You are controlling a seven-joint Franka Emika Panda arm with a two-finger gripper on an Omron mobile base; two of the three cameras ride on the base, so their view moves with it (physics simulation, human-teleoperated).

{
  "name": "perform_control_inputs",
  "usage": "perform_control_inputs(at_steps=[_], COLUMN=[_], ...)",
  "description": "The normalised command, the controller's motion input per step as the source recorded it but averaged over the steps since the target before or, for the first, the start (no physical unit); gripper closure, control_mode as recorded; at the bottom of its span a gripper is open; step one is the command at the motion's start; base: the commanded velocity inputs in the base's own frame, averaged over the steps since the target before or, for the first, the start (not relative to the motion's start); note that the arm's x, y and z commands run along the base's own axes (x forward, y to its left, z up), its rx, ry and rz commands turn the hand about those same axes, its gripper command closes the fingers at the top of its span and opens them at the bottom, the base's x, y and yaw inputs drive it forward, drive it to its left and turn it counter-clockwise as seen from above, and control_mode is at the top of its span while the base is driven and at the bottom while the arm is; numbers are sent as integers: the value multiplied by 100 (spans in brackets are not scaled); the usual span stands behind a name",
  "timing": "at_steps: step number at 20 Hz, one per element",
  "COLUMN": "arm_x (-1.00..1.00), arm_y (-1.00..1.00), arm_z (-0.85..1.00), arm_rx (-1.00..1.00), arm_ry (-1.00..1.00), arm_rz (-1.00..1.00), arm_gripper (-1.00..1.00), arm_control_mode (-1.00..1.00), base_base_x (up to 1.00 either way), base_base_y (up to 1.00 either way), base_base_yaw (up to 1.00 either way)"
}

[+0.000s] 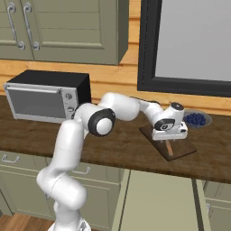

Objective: Pick up the knife from the drawer and place it on the cutting board. Then place the meat from the plate to the cutting board.

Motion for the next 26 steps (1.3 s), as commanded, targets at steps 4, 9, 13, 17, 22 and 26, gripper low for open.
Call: perform_control_inputs(at_steps=[4,9,13,17,22,26], arm_x=[-50,-99,-70,-50,-61,-67], arm_y=[0,0,10,36,52,64], arm_z=[13,37,55,54,28,4], arm_rx=[0,0,0,0,0,1], arm_ry=[-2,-8,-4,-6,-3,0], arm_rz=[0,0,0,-4,-8,-8], arm_gripper=[-100,-100,-100,-100,-100,-100], arm_control_mode=[-100,-100,-100,-100,-100,-100], base_base_x=[0,0,0,0,0,0], base_base_y=[0,0,0,0,0,0], base_base_yaw=[0,0,0,0,0,0])
